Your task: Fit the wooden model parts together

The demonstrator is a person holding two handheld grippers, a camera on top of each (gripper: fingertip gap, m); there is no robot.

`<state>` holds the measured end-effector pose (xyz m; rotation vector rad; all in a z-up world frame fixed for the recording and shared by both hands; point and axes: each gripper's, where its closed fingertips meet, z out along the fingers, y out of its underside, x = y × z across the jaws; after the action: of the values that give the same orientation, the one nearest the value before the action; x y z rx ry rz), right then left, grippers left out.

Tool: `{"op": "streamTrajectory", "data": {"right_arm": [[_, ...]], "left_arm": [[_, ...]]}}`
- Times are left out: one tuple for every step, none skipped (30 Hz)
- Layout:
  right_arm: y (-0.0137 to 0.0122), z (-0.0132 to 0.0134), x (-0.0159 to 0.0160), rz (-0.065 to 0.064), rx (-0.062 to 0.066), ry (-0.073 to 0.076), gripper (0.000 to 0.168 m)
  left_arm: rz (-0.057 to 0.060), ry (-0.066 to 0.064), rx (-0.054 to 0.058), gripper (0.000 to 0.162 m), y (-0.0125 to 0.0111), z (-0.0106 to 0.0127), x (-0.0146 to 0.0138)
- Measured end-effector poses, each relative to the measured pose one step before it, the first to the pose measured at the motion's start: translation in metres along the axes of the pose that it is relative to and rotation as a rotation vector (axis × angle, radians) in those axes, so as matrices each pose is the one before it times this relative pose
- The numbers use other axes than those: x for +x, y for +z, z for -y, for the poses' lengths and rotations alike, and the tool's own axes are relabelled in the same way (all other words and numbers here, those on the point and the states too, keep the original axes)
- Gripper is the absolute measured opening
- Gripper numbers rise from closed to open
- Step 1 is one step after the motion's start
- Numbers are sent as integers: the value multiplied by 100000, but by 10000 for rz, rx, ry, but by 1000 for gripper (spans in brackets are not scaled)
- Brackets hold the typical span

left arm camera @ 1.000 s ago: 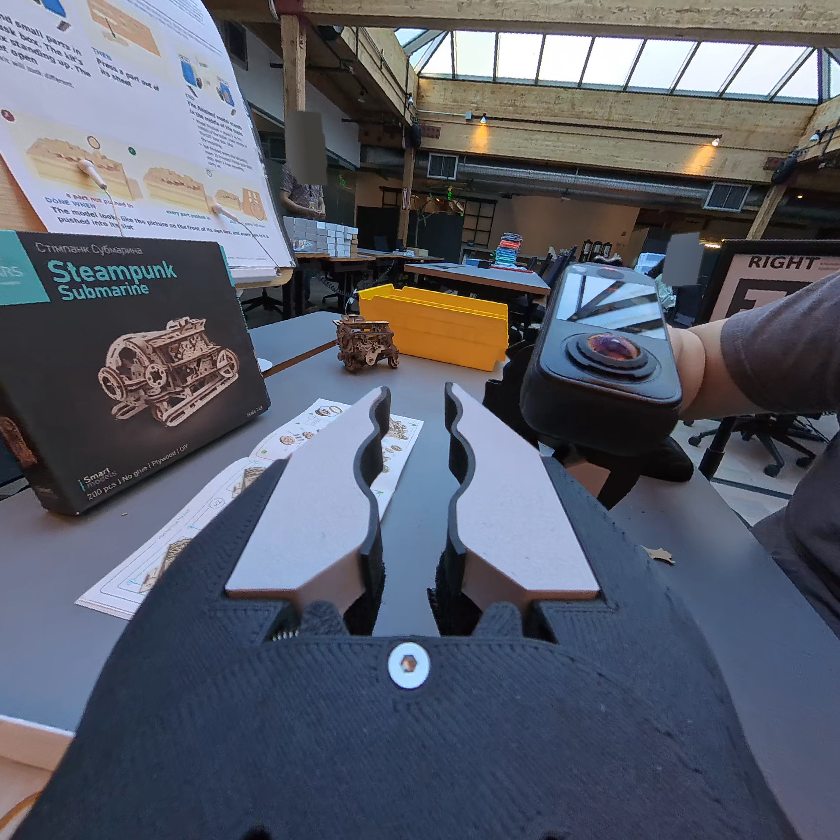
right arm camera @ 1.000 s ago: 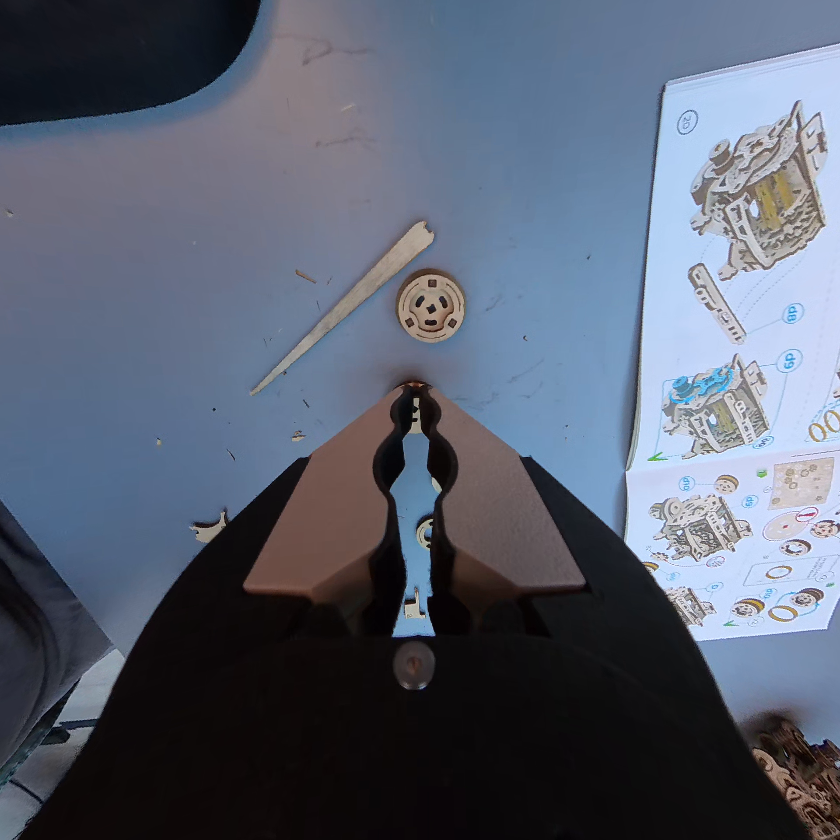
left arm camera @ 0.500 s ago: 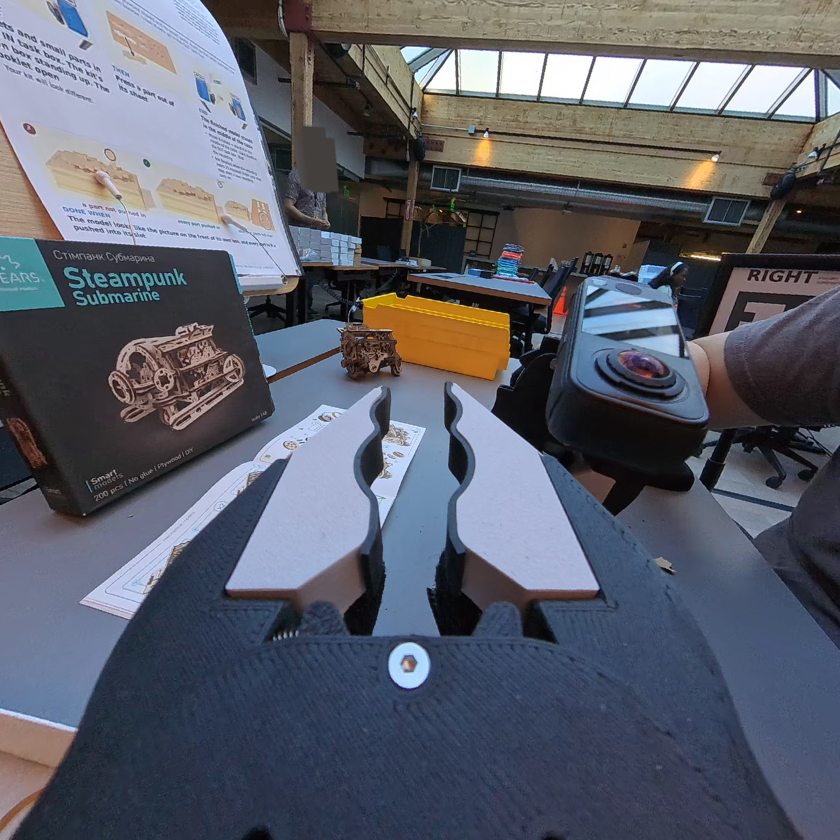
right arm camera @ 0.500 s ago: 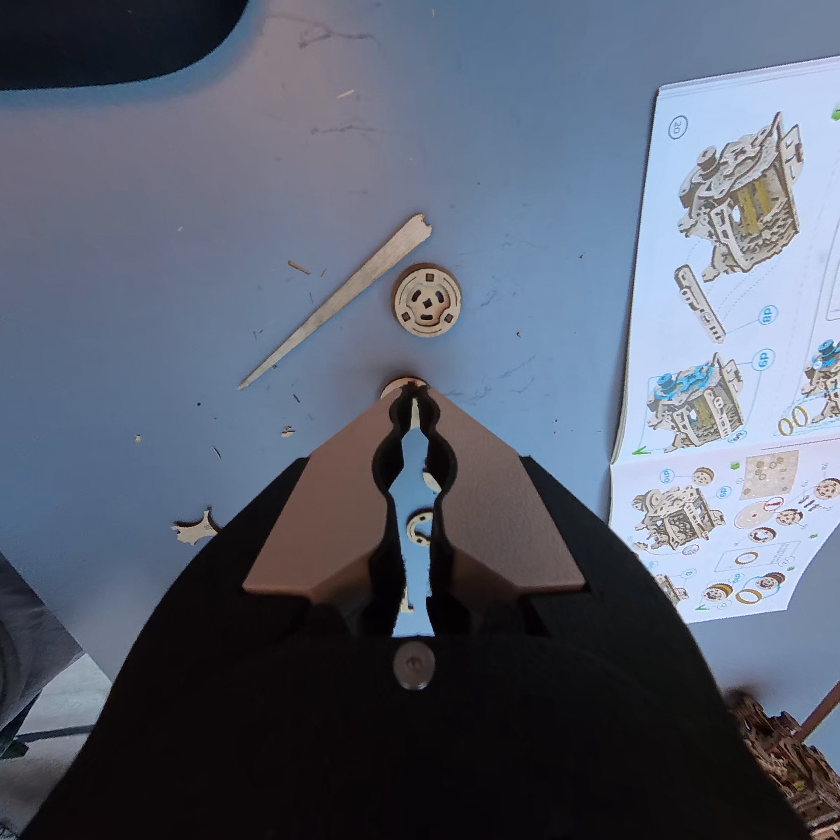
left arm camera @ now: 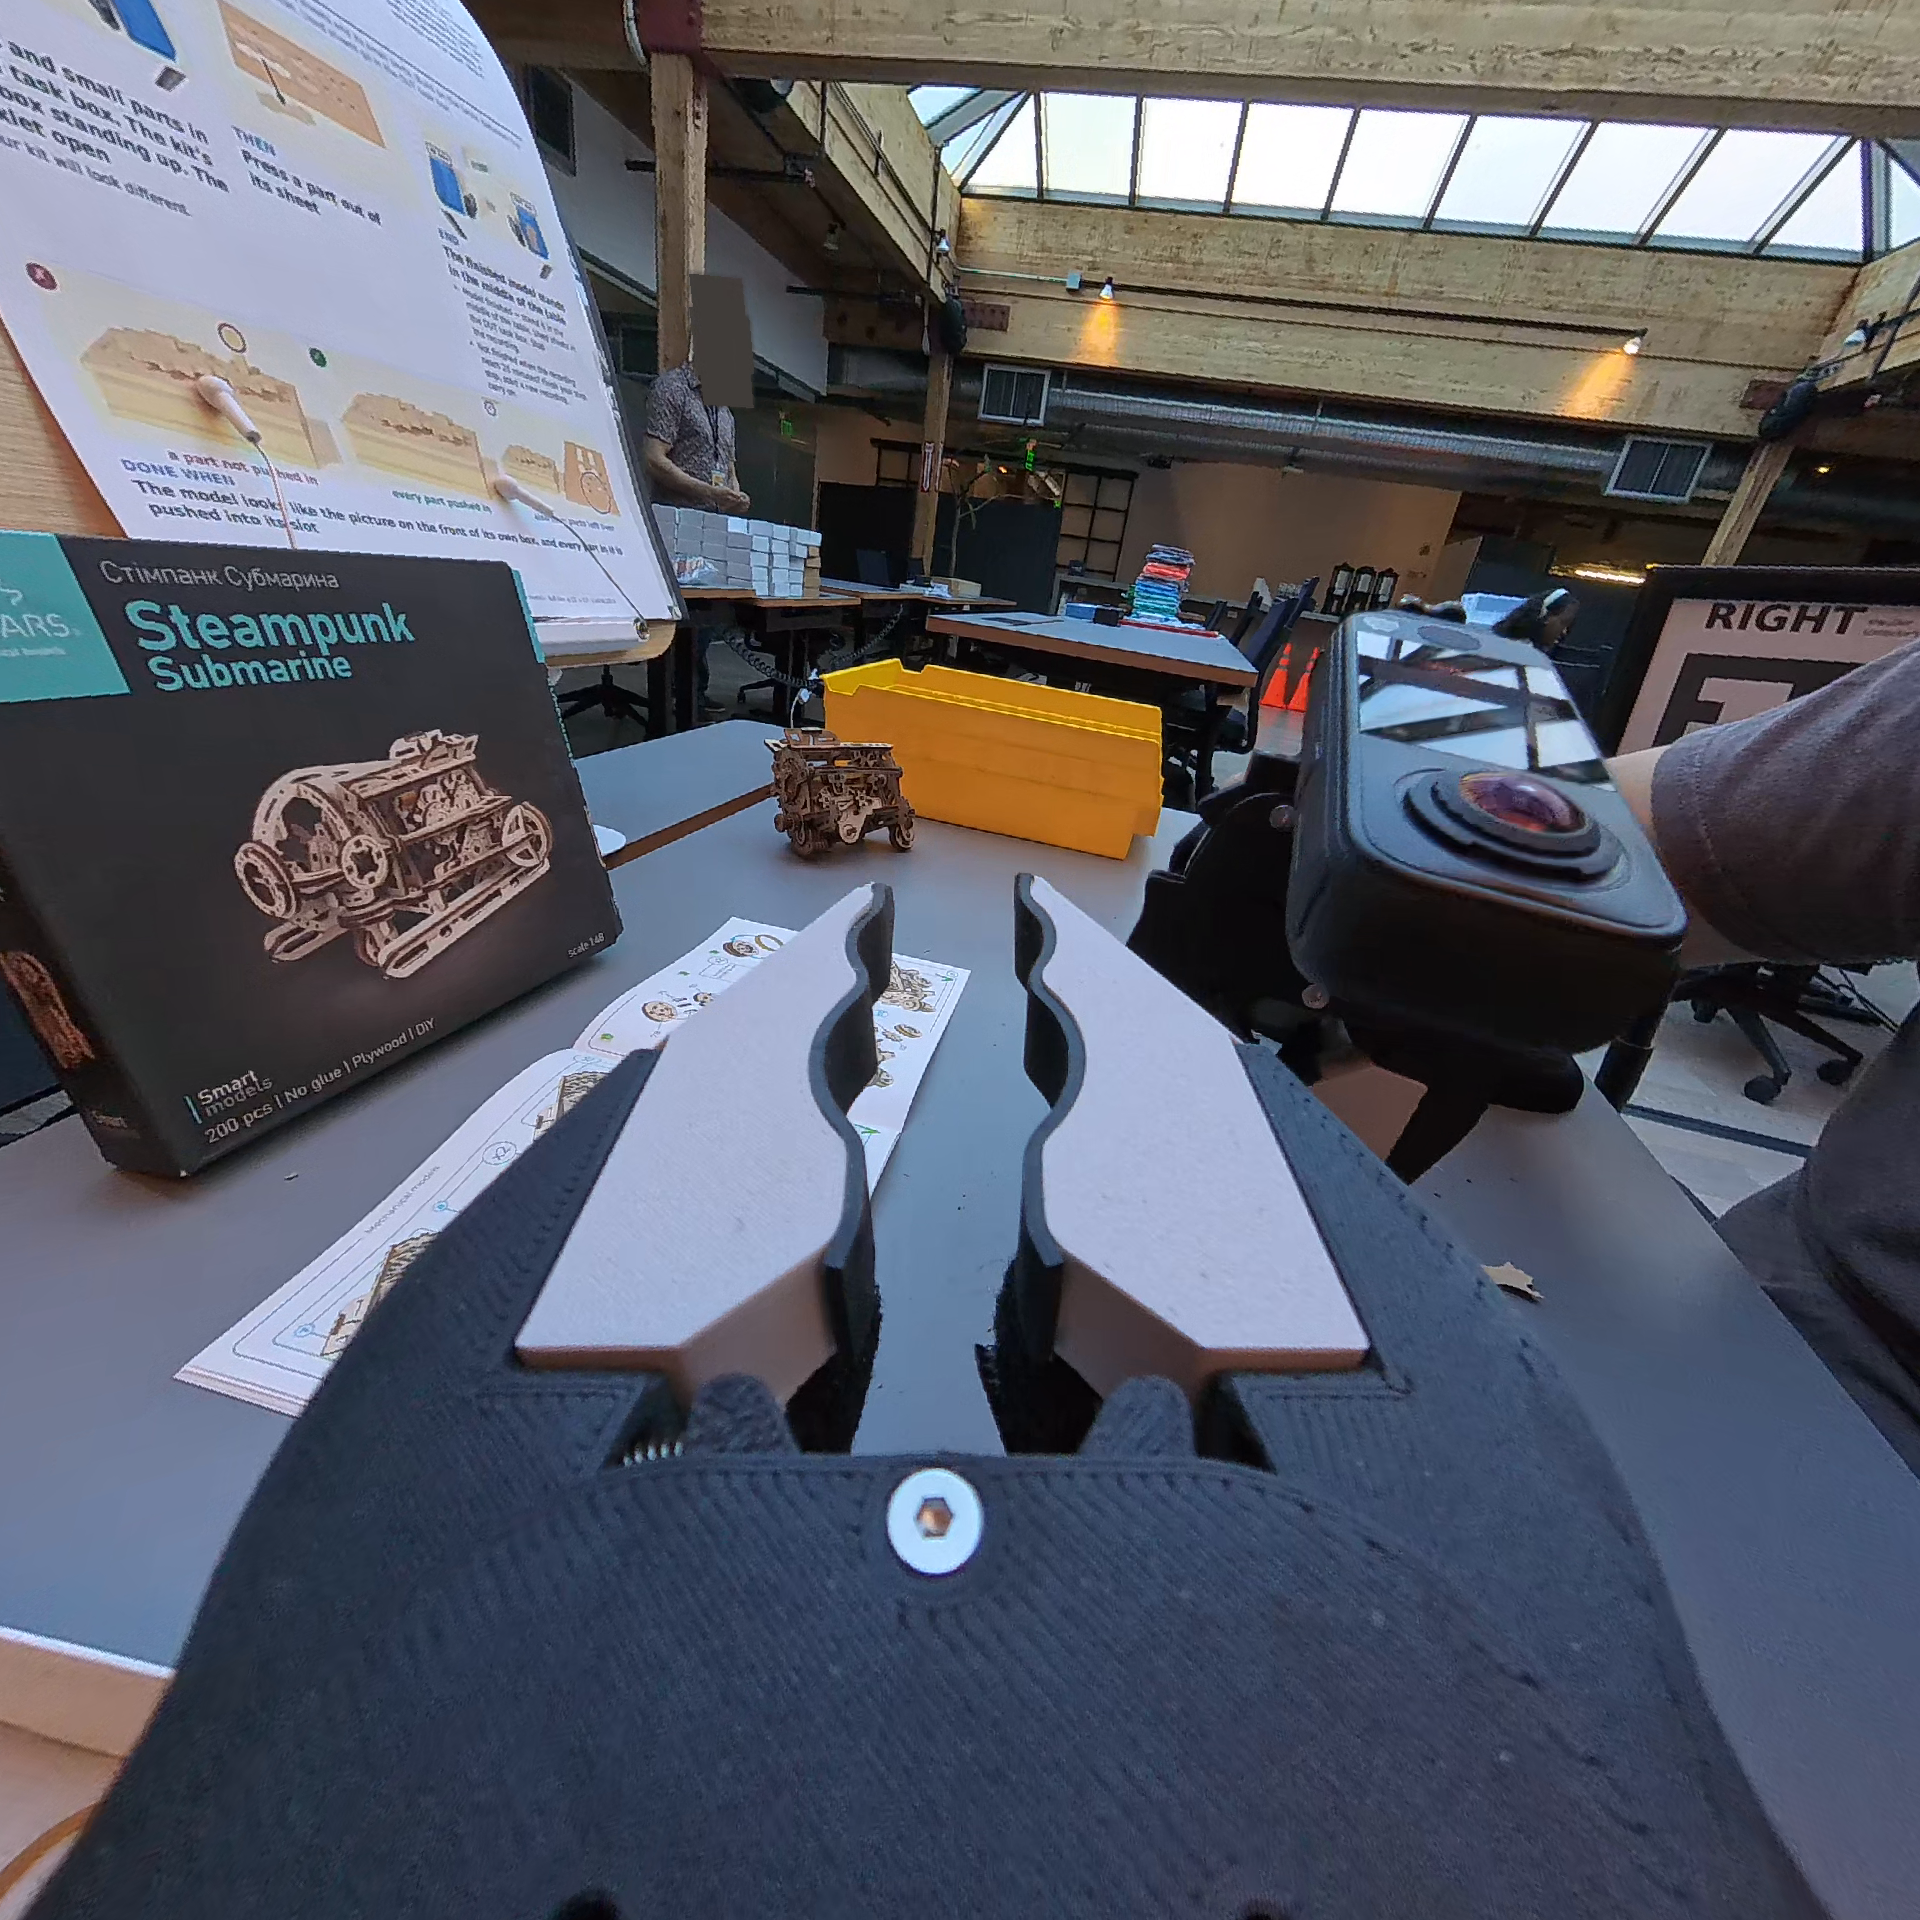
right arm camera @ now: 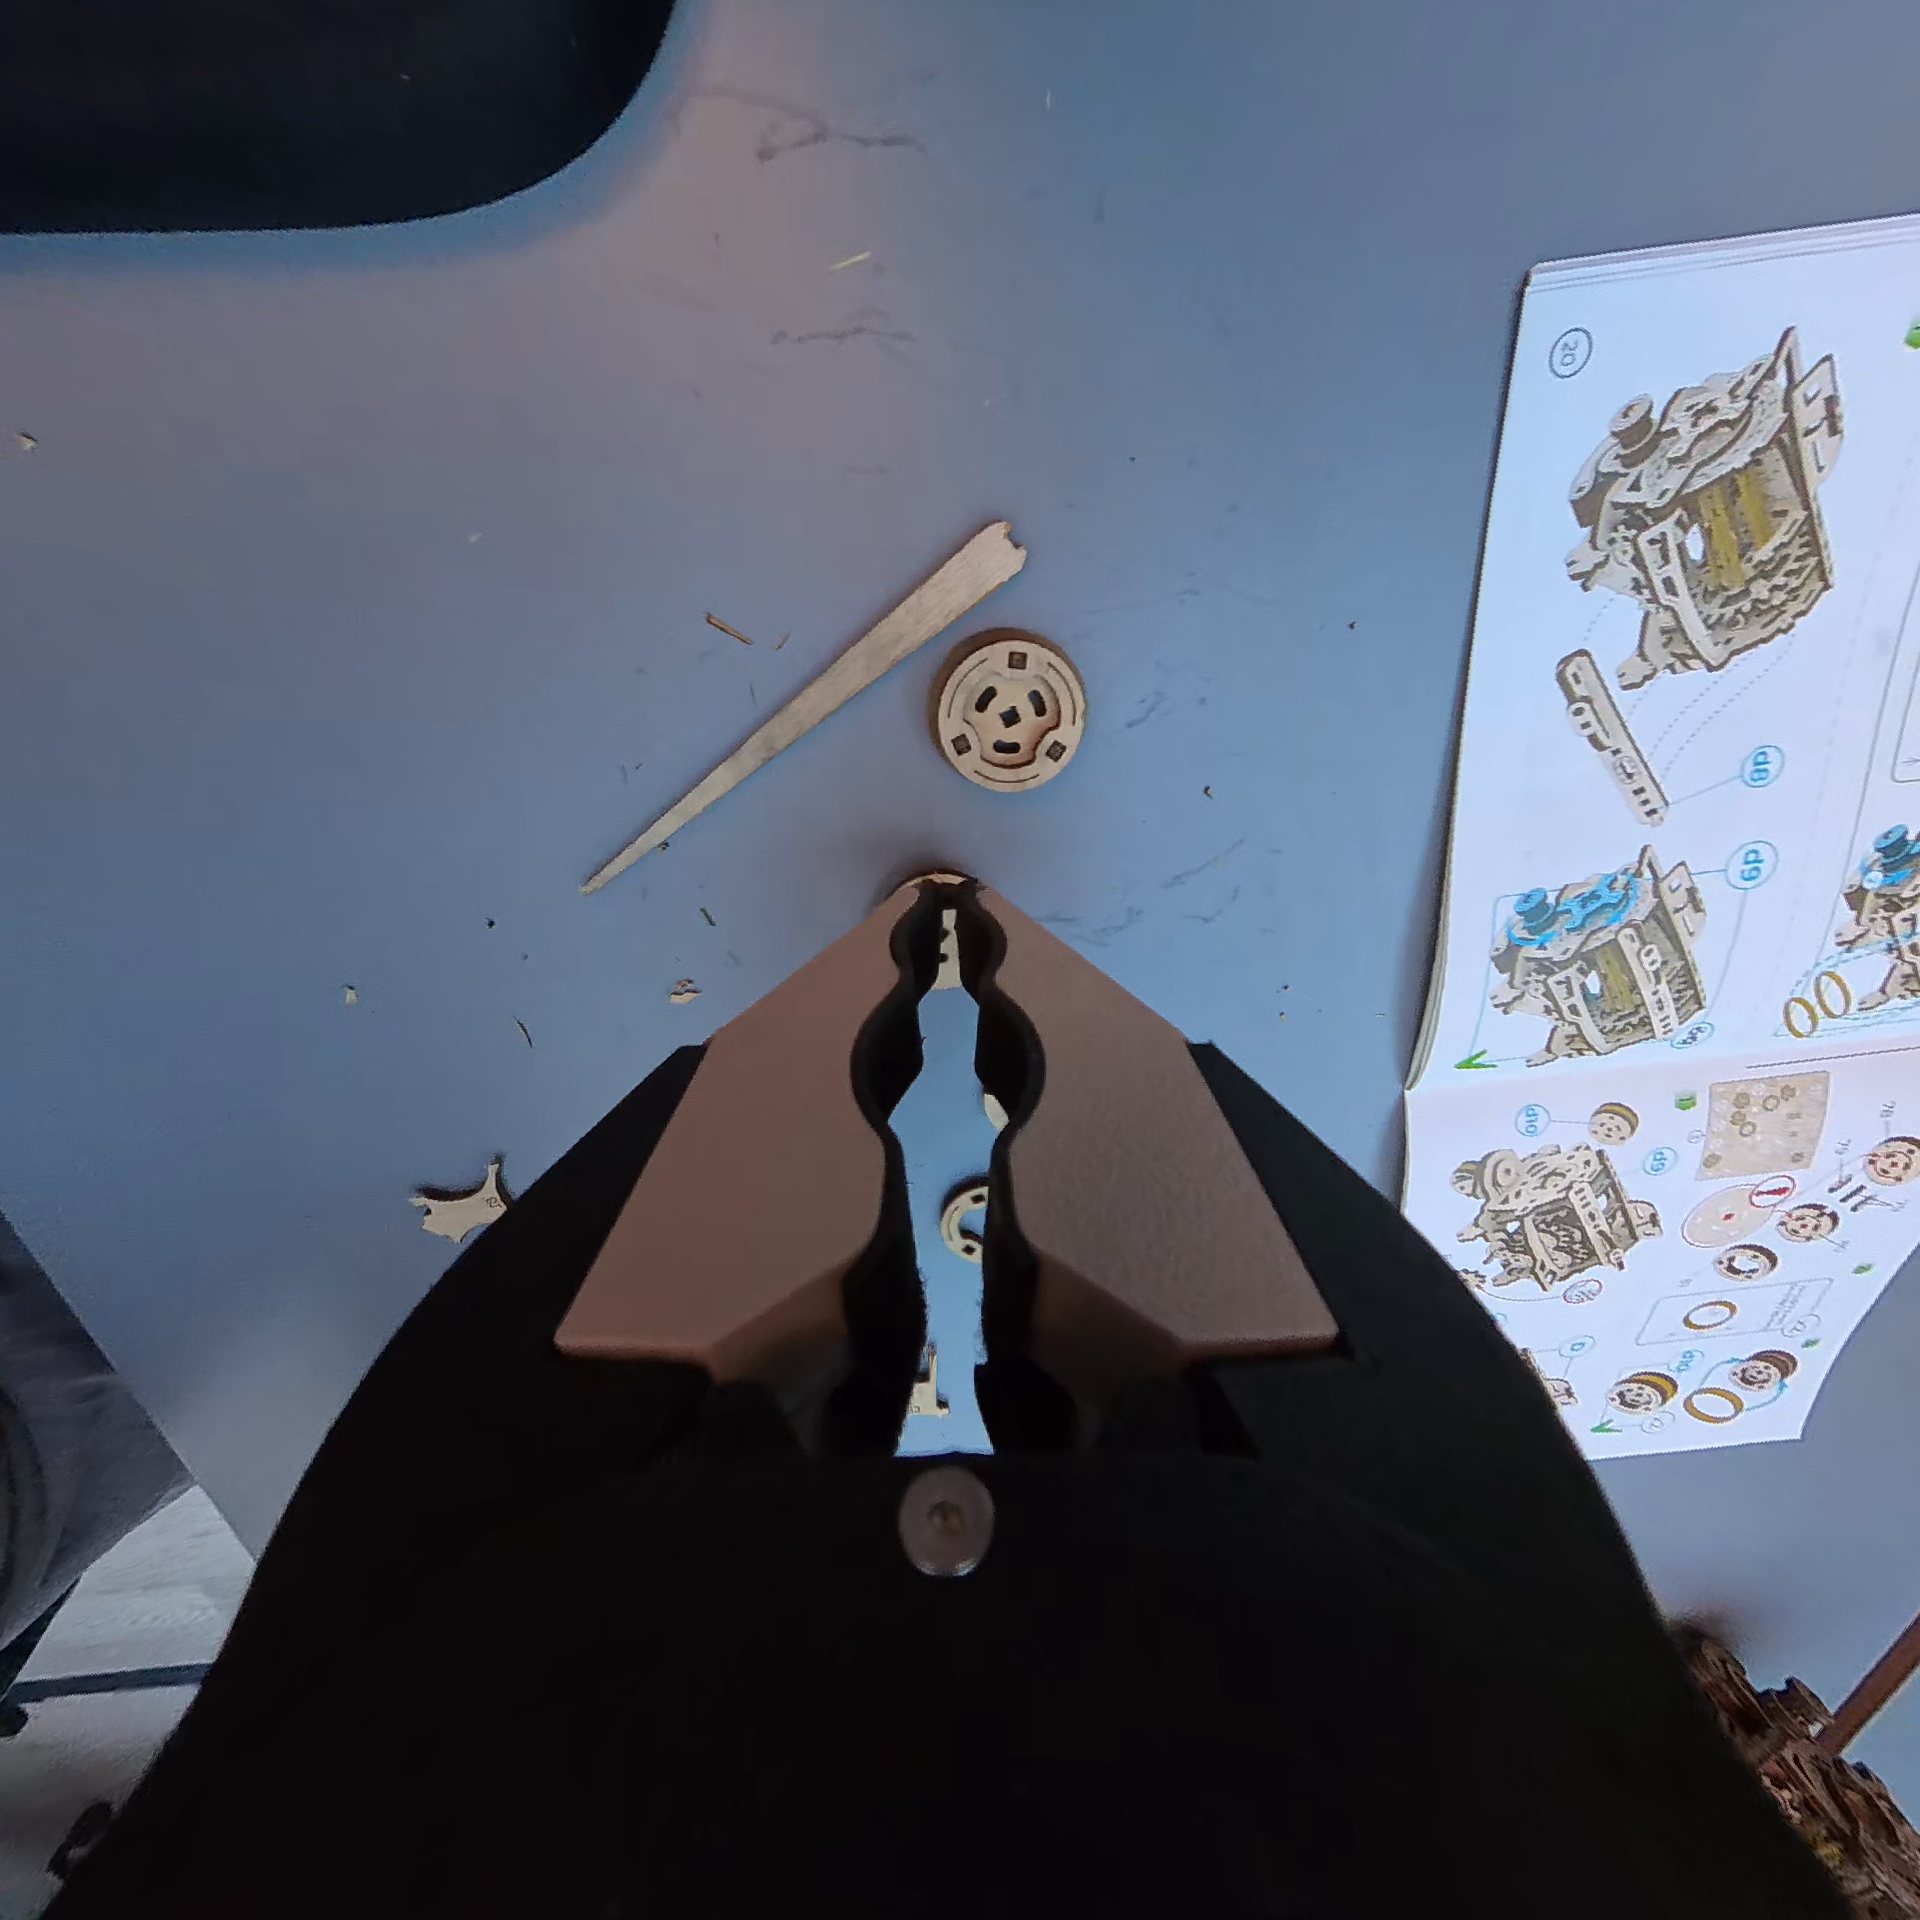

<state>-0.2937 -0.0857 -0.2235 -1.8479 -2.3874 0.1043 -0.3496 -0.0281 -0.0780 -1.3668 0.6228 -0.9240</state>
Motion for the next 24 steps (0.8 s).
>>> {"op": "streamTrajectory", "data": {"right_arm": [[68, -73, 26, -40, -58, -30, 1], [55, -70, 7, -28, -44, -35, 1], [35, 3, -22, 7, 9, -3, 1], [26, 7, -54, 36, 8, 18, 1], [29, -5, -1, 4, -1, -9, 1], [-2, 24, 7, -13, 12, -11, 1], [-4, 5, 5, -10, -7, -11, 1], [1, -10, -4, -8, -12, -20, 1], [3, -6, 4, -3, -12, -11, 1], [0, 17, -2, -1, -3, -1, 1], [-5, -10, 4, -2, -7, -2, 1], [-4, -28, -13, 11, -19, -3, 1], [-25, 13, 48, -15, 4, -3, 1], [-32, 25, 36, 8, 23, 7, 1], [-5, 0, -30, 55, 4, 20, 1], [16, 52, -35, 49, 35, -1, 1], [48, -21, -44, 45, -20, 5, 1], [-3, 27, -9, 0, 8, -11, 1], [-2, -24, 11, -24, -32, -34, 1], [-2, -13, -10, -12, -16, -17, 1], [4, 0, 5, 2, -13, -3, 1], [-4, -4, -2, 11, -7, -2, 1], [8, -5, -6, 14, -6, 11, 1], [-1, -1, 1, 9, -4, 12, 1]], "left_arm": [[12, 5, -7, 21, -5, -10, -20], [4, 11, 1, 21, 0, 9, 10], [-2, 4, 6, 21, -1, 8, 8], [1, 2, 1, 21, -6, 14, -6], [3, 1, 1, 21, -5, 1, 4], [0, -5, 2, 21, -3, -5, -11], [-5, -6, -4, 21, 2, -6, 3], [2, 4, -7, 21, 4, -11, 0], [2, 8, -7, 21, 7, -13, 10], [-12, 2, -8, 21, 11, -15, 26], [-6, -3, -3, 21, 13, 4, 9], [5, 3, -3, 21, -7, -4, 0], [-1, 2, 0, 21, 0, 0, -1], [-4, -4, 1, 21, -8, 3, 4], [-4, -6, -2, 21, 4, -2, 1], [-1, -1, 2, 21, 1, 3, 2], [-7, -2, -6, 21, 4, -10, 17], [-10, -6, -19, 21, 14, -29, 12], [-6, -1, -11, 21, 13, -29, 10], [-3, 1, -5, 21, 5, -9, 9], [-3, -1, -7, 21, 4, -11, 10], [1, 2, -9, 21, 8, -13, -6], [4, 1, -1, 21, -1, -1, -6], [2, -4, 6, 21, -4, 10, -5]]}}
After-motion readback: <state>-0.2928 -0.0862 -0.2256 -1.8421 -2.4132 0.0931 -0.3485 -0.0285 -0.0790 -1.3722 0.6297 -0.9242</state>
